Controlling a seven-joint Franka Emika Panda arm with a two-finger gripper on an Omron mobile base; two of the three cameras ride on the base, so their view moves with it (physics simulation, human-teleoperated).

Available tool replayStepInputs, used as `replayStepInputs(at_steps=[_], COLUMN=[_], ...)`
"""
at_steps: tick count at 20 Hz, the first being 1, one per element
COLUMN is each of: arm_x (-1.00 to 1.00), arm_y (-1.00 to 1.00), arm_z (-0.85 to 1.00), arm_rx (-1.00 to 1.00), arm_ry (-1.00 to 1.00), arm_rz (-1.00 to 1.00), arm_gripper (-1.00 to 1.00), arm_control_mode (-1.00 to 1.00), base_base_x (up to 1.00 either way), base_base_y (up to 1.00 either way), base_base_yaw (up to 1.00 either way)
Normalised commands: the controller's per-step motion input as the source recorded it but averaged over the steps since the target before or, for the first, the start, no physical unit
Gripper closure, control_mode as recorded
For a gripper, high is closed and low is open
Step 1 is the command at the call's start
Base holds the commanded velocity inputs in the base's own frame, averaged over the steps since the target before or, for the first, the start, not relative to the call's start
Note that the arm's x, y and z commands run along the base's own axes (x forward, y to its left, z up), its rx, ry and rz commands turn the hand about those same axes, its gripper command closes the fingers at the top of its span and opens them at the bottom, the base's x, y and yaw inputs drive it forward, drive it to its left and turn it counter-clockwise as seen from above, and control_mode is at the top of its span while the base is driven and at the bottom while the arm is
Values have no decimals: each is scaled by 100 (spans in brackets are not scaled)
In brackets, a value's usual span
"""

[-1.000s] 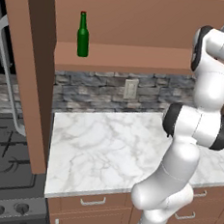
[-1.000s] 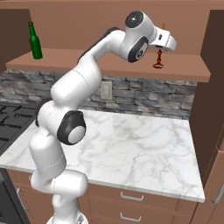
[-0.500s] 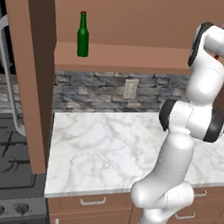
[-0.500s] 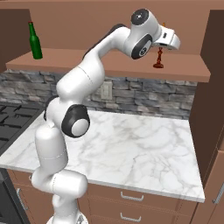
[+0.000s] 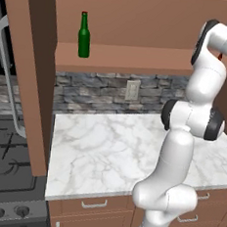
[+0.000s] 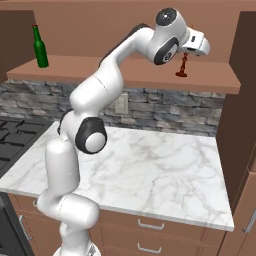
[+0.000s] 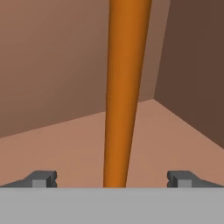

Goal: Get the candle and the beer from the cabinet and move them to the dining counter.

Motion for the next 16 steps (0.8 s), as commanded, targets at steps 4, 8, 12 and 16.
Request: replayStepInputs(at_steps=[4,8,12,16], arm_x=[0,0,0,0], arm_y=[0,0,0,0], arm_z=[0,0,0,0], arm_rx=[0,0,0,0], arm_ry=[2,2,1,1], arm_rz=[0,0,0,0], arm_gripper=[-100,100,100,100], arm_control_mode=[-100,-100,-100,-100], base_base_x=[0,0,0,0], base_base_y=[0,0,0,0], base_base_yaw=[0,0,0,0])
